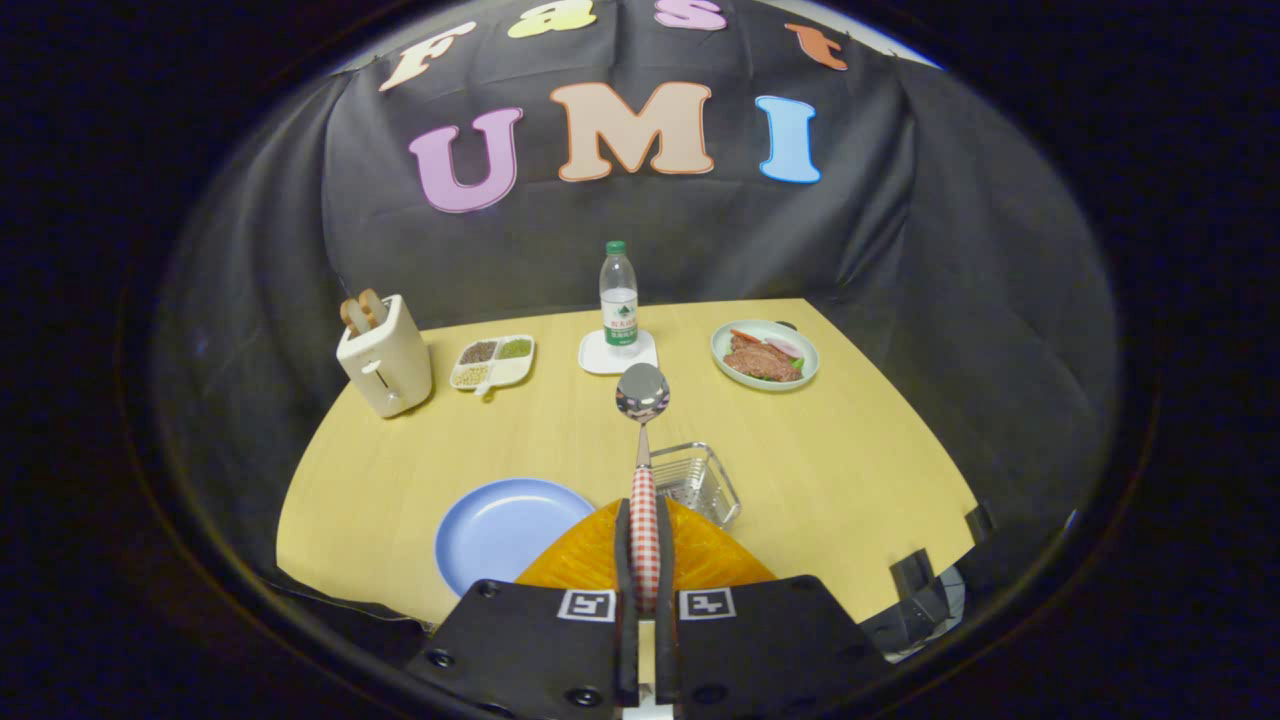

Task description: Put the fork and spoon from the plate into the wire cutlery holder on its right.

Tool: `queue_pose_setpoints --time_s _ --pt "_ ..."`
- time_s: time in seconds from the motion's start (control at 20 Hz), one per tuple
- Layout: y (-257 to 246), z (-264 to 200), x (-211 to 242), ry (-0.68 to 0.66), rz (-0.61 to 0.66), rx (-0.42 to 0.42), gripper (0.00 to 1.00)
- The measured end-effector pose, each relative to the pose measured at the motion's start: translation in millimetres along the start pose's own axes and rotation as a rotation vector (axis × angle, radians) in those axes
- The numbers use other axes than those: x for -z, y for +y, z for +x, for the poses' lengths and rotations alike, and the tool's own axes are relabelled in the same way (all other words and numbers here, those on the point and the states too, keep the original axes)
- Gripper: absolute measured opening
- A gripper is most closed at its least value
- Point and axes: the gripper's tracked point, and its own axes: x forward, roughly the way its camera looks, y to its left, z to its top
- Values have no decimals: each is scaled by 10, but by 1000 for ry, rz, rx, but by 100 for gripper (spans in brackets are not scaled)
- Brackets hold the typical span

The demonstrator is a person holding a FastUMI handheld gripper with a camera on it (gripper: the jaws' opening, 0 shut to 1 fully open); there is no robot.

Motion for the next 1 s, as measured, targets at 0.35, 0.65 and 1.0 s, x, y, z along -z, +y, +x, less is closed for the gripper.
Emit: queue_pose_setpoints --time_s 0.35,0.65,1.0 --pt "-388 148 183 259 -77 -49 9" --pt "-498 306 488 484 -161 -100 9" --pt "-442 523 632 676 -261 -136 9"
